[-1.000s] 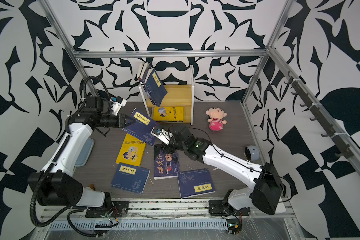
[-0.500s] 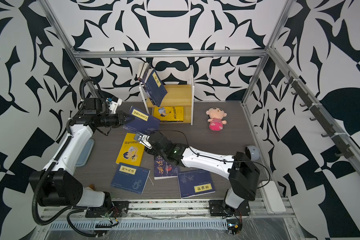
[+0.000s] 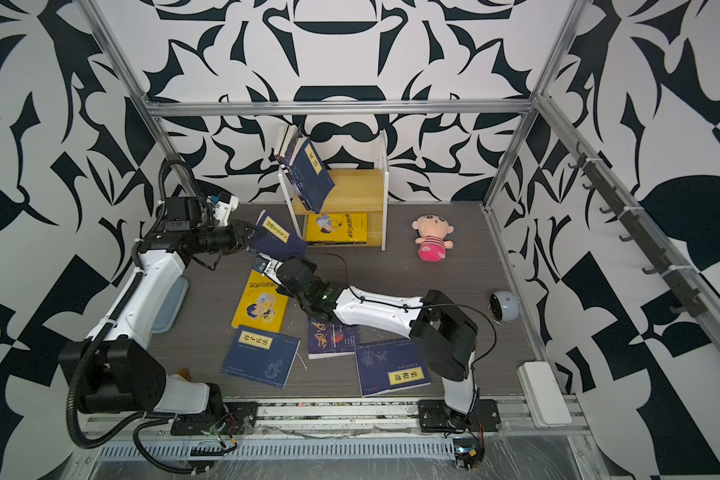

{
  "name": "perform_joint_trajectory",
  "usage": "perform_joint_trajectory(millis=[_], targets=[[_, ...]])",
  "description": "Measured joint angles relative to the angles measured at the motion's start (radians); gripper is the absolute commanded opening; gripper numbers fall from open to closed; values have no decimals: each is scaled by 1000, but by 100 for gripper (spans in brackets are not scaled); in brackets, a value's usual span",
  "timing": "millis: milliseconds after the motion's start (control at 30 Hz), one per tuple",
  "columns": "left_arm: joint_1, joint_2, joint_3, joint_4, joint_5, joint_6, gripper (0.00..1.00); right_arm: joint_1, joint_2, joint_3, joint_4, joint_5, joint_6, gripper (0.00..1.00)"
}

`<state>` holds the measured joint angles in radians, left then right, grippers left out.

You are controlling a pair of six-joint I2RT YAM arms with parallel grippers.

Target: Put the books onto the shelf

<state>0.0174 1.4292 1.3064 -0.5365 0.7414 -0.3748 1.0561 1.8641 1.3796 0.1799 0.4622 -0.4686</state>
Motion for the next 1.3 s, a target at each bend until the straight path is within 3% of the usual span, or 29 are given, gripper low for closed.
perform_joint_trajectory(millis=[133, 233, 300, 600, 767, 933, 1300], targets=[[46, -4, -20, 42, 15, -3, 71, -26, -45, -69, 22, -24, 38, 0], [78, -17, -35, 71, 22, 7, 84, -58, -116, -164, 37, -74, 104, 0], [101, -30, -44, 80, 23, 13, 100, -87, -167, -222, 51, -108, 154, 0], [153, -61, -84, 97, 5, 87, 100, -231, -377, -311, 165, -269, 349, 0], [153, -61, -101, 83, -19, 154, 99, -307, -427, -290, 237, -292, 429, 0], [142, -61, -99, 61, -51, 225, 100, -340, -364, -216, 303, -203, 465, 0], [74, -70, -34, -31, -140, 391, 99, -363, -49, 31, 378, -25, 473, 0]])
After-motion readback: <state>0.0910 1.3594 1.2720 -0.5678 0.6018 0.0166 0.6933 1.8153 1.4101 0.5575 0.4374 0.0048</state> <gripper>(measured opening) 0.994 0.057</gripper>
